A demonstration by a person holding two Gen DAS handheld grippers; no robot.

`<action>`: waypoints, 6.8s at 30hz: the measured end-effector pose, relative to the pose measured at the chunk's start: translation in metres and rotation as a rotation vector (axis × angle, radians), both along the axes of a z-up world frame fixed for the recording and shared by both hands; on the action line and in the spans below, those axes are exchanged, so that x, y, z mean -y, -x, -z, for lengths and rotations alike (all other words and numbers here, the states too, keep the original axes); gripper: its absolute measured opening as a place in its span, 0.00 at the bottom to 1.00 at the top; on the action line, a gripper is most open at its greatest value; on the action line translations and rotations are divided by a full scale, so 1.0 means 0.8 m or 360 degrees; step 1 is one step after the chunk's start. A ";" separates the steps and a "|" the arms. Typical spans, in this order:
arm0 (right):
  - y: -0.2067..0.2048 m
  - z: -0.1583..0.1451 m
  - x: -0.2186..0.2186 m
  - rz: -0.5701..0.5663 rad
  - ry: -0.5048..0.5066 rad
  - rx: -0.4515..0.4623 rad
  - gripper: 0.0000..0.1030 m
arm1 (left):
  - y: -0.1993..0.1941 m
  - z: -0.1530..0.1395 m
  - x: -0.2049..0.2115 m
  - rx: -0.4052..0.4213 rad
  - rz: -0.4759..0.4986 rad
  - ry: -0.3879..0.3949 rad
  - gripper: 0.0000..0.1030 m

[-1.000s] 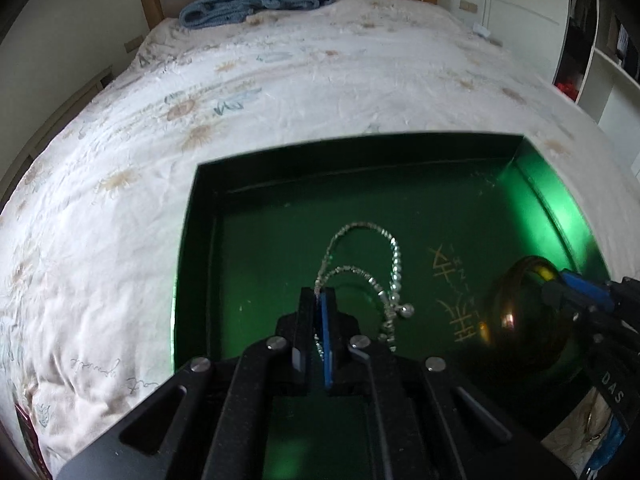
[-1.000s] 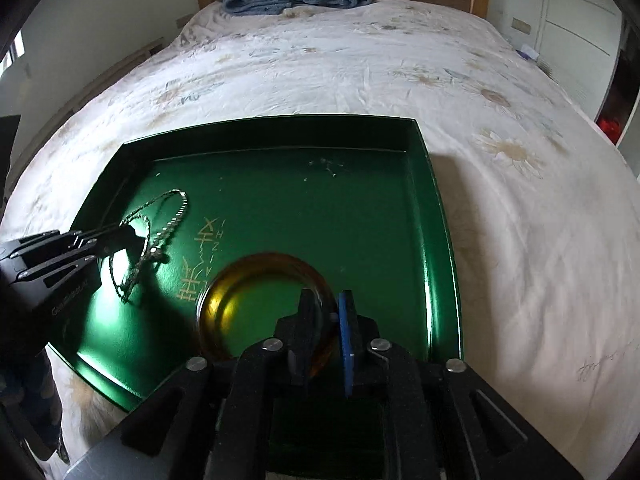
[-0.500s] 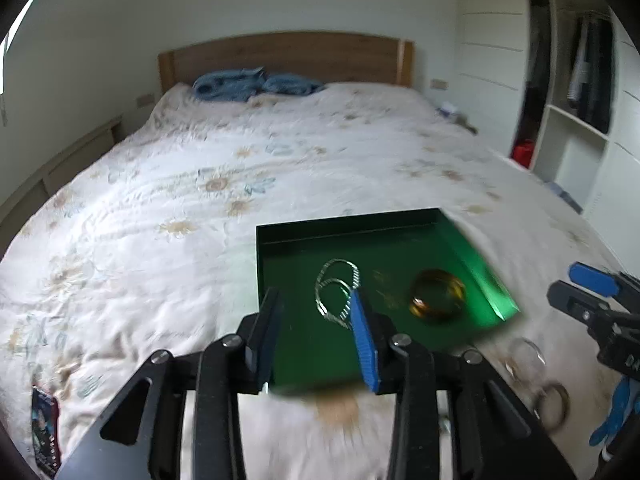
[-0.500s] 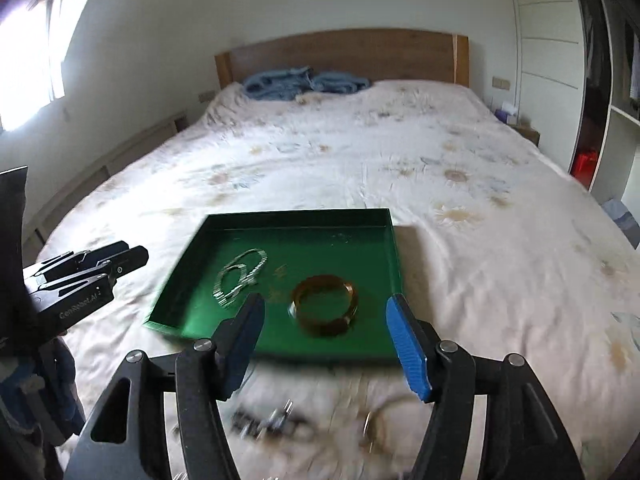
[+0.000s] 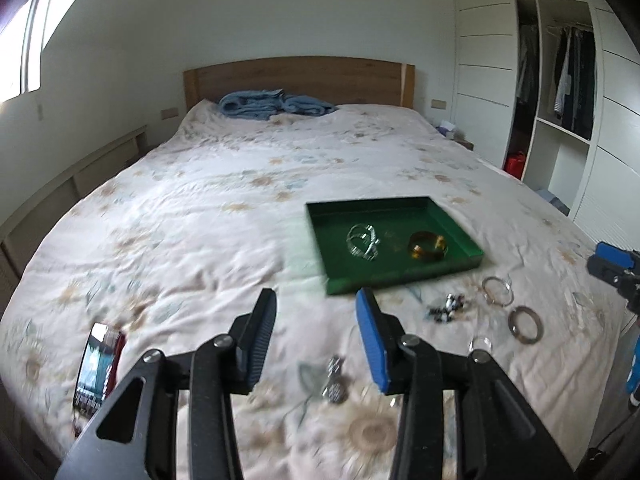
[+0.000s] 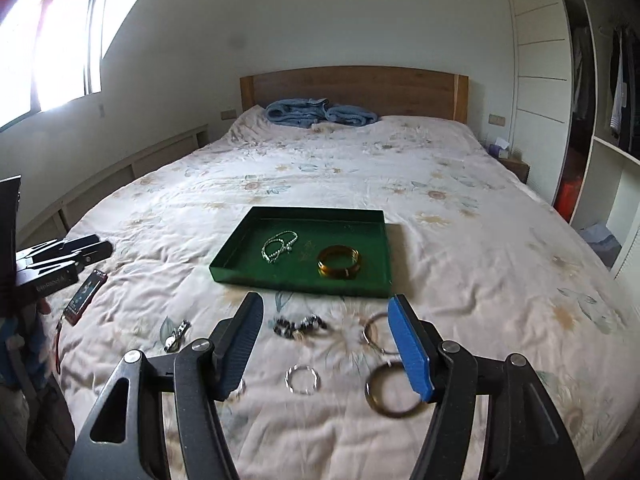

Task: Organize jewelry
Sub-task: 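Withdraw both tools from the tray back toward the remaining jewelry, then grasp a small silver ring with the left tool while the right tool grasps the dark brown bangle, then carry the ring and brown bangle into the green tray and release both, then withdraw both tools from the tray toward the remaining jewelry, then grasp the twisted silver bangle with the left tool while the right tool grasps a silver ring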

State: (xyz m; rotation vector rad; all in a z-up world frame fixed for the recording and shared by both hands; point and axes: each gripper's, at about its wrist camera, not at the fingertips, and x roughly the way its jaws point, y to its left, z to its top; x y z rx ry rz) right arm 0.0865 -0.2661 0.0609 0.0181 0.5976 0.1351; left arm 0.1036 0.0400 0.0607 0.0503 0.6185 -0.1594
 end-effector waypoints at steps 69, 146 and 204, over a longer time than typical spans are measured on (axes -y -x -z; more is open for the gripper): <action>-0.057 0.134 0.098 0.0174 -0.0009 -0.0315 0.08 | -0.029 0.145 0.073 -0.0442 0.0319 0.0180 0.18; -0.093 -0.029 -0.022 -0.0122 -0.0105 0.0024 0.66 | -0.107 -0.005 -0.002 -0.0060 -0.0088 0.0096 0.38; -0.113 0.228 -0.040 -0.0290 0.0087 -0.0693 0.21 | -0.054 0.220 0.155 -0.0738 0.0448 -0.0006 0.09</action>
